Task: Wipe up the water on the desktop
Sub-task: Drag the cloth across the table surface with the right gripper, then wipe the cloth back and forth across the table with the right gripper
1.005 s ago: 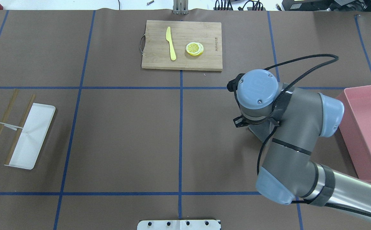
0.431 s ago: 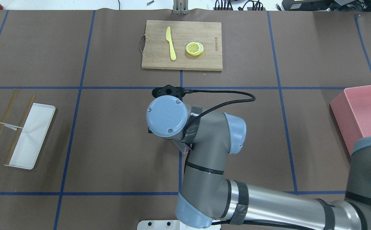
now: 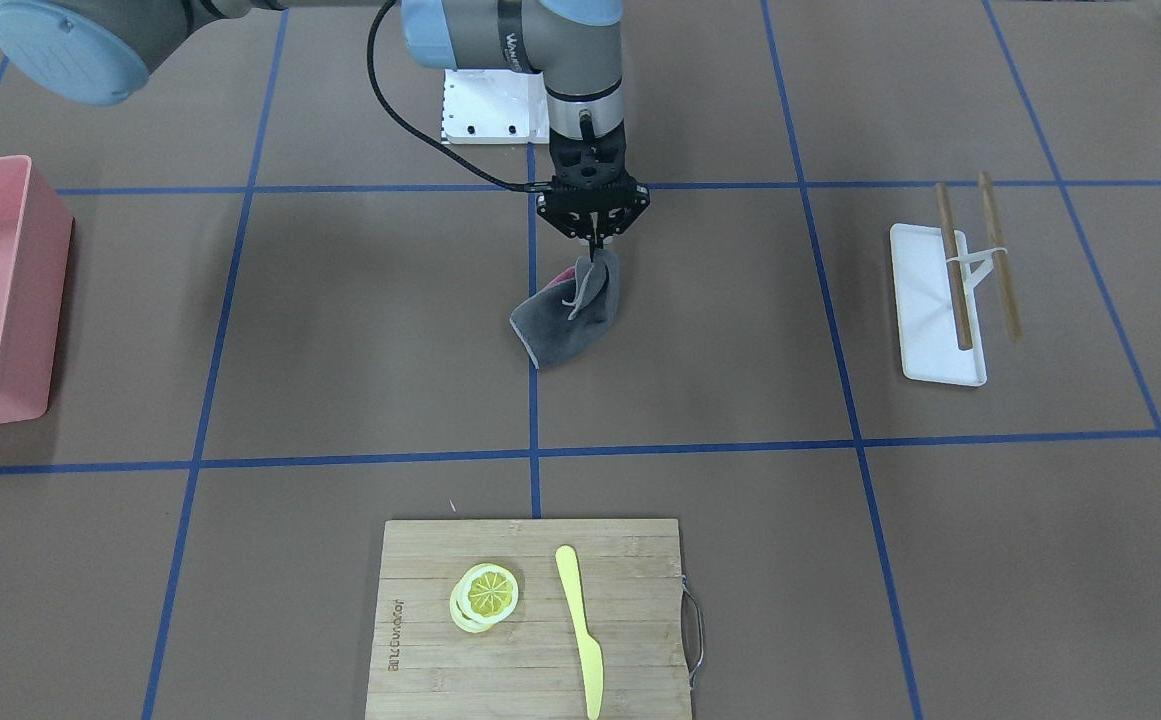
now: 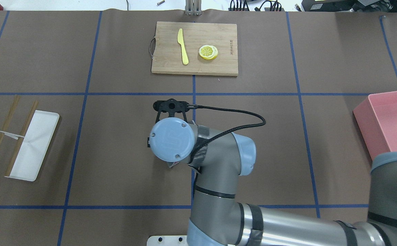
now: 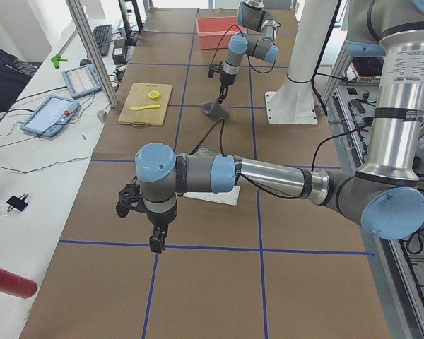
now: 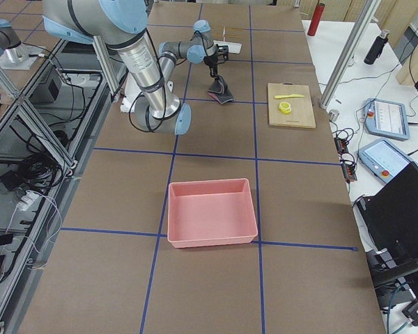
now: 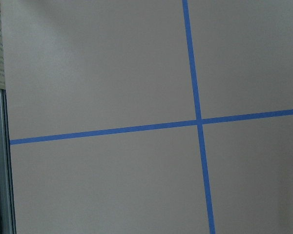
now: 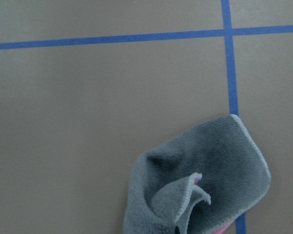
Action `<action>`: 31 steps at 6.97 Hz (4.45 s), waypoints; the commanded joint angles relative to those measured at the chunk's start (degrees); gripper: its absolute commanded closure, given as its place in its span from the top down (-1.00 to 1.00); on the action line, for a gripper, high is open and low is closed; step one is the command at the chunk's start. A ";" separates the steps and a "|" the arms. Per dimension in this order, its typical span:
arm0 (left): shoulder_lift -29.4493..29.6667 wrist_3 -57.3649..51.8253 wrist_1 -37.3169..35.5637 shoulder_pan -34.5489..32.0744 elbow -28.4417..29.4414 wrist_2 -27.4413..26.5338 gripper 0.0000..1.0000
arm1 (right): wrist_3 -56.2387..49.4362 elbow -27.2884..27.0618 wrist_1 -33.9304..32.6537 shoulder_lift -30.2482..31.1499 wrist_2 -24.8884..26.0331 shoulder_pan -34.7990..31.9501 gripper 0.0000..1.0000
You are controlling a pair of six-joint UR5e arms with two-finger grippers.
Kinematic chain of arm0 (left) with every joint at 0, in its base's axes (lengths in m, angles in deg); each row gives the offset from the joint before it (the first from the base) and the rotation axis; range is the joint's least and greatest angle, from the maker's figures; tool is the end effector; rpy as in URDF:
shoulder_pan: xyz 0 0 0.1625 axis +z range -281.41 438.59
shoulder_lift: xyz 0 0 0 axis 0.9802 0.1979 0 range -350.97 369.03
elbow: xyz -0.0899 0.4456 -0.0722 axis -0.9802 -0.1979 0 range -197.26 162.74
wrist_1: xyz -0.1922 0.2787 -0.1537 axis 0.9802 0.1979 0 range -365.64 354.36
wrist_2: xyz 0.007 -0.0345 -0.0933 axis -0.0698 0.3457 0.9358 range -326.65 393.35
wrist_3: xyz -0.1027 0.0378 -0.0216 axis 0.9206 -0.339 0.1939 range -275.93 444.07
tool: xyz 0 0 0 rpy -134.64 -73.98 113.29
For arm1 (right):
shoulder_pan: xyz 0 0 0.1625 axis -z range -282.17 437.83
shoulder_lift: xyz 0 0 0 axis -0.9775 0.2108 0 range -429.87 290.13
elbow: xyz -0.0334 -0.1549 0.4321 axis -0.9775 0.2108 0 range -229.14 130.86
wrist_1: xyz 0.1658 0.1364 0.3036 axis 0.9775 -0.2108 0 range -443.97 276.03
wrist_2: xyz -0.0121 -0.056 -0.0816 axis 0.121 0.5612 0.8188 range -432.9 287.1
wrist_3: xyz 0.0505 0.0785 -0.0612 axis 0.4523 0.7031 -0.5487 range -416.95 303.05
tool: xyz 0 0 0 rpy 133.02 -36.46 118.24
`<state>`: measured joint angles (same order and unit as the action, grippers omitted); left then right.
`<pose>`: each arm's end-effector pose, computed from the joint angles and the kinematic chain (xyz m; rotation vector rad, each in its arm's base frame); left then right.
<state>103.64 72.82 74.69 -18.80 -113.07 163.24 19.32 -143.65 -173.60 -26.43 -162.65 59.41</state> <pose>-0.1227 -0.4673 0.6428 0.1251 0.6850 0.0693 -0.6235 -0.3487 0.2005 0.2528 -0.8618 0.0783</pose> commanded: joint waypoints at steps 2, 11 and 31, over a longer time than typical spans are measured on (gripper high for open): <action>-0.13 0.00 0.00 0.00 -0.08 0.19 0.98 | -16.36 -16.90 -7.19 19.90 -4.54 -4.85 -1.00; -7.34 14.68 7.30 0.18 -4.29 2.91 0.98 | -38.53 -21.95 8.86 48.12 -12.19 -21.05 -1.00; -6.81 14.68 7.12 0.44 -4.56 3.61 0.98 | -34.43 -38.20 -14.78 45.12 -8.68 -14.89 -1.00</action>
<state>96.76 87.50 81.82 -18.35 -117.69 166.83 -14.69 -181.89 -188.17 22.75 -169.40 45.58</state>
